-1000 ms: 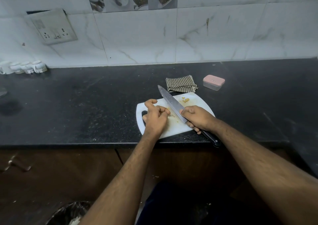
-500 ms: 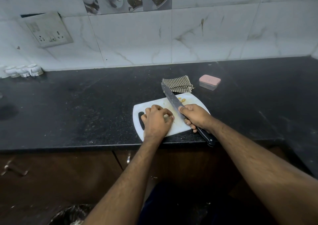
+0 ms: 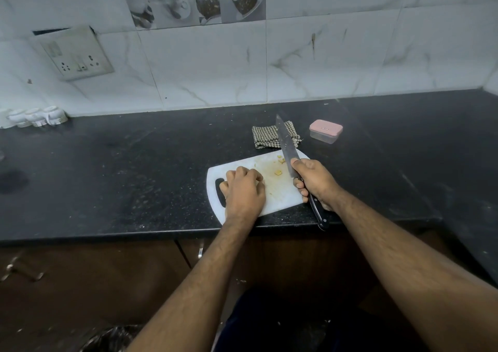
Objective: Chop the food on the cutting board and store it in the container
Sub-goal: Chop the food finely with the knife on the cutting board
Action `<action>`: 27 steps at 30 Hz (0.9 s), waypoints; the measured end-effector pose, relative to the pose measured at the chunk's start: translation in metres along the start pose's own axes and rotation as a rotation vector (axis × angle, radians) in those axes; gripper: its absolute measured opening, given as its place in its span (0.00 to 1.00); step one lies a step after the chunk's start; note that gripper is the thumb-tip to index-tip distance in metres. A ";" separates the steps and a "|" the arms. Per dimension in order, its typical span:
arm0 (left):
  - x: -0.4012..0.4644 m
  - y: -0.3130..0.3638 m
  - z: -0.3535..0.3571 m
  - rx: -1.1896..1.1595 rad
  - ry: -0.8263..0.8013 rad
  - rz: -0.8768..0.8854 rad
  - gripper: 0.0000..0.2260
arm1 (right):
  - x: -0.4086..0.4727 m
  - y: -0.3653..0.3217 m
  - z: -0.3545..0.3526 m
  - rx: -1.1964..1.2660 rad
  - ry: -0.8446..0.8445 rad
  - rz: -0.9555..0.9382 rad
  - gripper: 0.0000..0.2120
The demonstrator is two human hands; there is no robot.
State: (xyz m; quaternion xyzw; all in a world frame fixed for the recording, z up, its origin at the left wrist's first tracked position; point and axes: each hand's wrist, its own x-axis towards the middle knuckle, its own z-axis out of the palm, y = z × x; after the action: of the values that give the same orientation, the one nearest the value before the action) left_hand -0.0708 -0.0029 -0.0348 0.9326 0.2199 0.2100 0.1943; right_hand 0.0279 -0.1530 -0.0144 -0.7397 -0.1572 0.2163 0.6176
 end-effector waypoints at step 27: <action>0.007 0.010 0.010 -0.045 -0.018 -0.069 0.13 | 0.008 -0.001 0.012 -0.306 0.008 0.030 0.13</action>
State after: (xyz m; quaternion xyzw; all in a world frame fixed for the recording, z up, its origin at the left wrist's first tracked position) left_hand -0.0570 -0.0099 -0.0364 0.9217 0.2455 0.1996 0.2244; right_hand 0.0288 -0.1387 -0.0165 -0.8282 -0.1747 0.1961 0.4952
